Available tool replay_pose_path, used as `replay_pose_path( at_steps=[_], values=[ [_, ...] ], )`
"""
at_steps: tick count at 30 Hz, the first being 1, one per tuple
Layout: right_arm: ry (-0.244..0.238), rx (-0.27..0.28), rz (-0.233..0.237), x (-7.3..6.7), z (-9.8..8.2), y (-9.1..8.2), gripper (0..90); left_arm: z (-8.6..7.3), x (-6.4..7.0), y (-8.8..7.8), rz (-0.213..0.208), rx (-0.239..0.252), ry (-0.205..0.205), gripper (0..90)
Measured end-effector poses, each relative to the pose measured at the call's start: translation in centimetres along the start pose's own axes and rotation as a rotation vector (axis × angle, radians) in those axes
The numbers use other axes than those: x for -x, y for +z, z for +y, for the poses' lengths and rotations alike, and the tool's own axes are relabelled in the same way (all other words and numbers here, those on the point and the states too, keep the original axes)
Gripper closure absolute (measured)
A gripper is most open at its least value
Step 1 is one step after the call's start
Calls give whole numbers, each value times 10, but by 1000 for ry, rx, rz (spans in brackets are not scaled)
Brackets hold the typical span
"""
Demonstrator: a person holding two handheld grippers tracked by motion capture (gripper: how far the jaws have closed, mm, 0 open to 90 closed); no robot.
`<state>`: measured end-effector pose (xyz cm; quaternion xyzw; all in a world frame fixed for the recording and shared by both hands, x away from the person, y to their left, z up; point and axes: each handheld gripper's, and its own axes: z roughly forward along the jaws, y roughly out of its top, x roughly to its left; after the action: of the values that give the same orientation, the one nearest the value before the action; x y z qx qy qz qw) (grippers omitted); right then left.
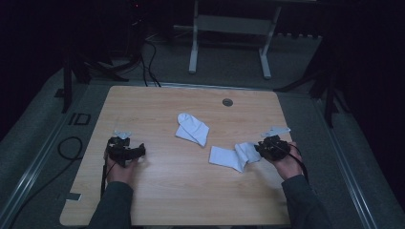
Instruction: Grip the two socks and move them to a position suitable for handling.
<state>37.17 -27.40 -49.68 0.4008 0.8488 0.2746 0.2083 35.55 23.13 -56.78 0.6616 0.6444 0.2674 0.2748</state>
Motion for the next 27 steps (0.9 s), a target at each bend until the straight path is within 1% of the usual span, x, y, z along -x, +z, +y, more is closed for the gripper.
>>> replay_pose_path(
  at_steps=[1,2,4,5,6,7,8,9,10,11,12,13,15,16,17,18,22,24,27],
  values=[
    [0,0,0,0,0,0,705,0,0,0,0,0,0,145],
    [21,11,-16,2,-1,-4,663,0,0,0,0,0,0,145],
    [21,30,-9,1,1,-9,653,0,0,0,0,-1,1,145],
    [21,30,-9,1,1,-9,653,0,0,0,0,-1,1,145],
    [0,37,8,-5,4,-12,649,0,0,0,0,0,0,145],
    [0,37,8,-5,4,-12,649,0,0,0,0,0,0,145],
    [-30,36,34,-14,6,-10,656,0,0,0,0,0,0,145],
    [-30,36,34,-14,6,-10,656,0,0,0,0,0,0,145],
    [-61,21,66,-24,7,-5,718,0,0,0,0,-1,1,145],
    [-61,21,66,-24,7,-5,718,0,0,0,0,-1,1,146],
    [-80,12,75,-28,7,-2,740,0,0,0,0,0,0,146],
    [-120,-34,95,-39,4,9,804,0,0,0,-1,-1,2,145],
    [-138,-59,99,-45,1,15,828,0,0,0,-1,-1,2,145],
    [-156,-79,104,-48,-2,20,844,0,0,0,-1,-1,2,146],
    [-156,-79,104,-48,-2,20,844,0,0,0,-1,-1,2,145],
    [-179,-111,112,-55,-7,27,856,0,0,0,-1,-1,1,146],
    [-204,-135,121,-61,-12,34,865,0,0,0,-1,0,1,145],
    [-198,-131,129,-63,-11,35,865,0,0,0,0,-1,2,146],
    [-200,-125,139,-65,-10,36,866,0,0,0,-1,-1,1,146]
  ],
)
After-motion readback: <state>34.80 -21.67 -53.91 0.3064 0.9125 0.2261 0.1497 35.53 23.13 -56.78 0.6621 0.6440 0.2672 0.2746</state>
